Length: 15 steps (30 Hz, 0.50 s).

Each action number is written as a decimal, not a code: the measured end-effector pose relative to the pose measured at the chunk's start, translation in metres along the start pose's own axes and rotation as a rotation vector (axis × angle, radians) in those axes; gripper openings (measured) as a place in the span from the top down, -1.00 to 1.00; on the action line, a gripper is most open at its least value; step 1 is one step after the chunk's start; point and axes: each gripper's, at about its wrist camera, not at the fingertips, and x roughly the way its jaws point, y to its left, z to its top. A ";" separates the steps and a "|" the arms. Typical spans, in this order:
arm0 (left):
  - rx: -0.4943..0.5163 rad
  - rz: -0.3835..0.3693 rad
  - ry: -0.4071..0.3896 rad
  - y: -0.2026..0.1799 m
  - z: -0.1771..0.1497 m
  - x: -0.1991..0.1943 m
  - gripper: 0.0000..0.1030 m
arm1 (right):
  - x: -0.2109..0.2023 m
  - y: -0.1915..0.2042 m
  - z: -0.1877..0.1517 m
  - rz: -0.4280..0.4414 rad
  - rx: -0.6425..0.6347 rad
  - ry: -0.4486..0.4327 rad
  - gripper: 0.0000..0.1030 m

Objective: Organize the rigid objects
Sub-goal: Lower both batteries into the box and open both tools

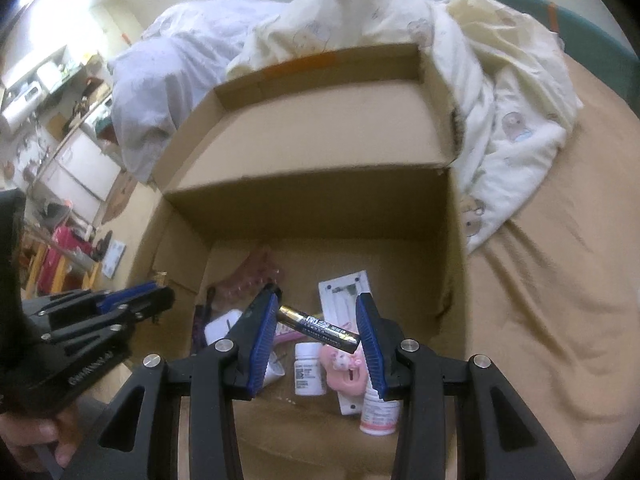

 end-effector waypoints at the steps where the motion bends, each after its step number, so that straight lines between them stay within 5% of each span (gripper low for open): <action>1: 0.009 0.005 0.004 -0.002 -0.001 0.004 0.82 | 0.004 0.003 -0.001 -0.003 -0.011 0.011 0.18; 15: 0.043 0.083 0.009 -0.005 -0.007 0.023 0.82 | 0.025 0.007 -0.014 -0.026 -0.012 0.088 0.17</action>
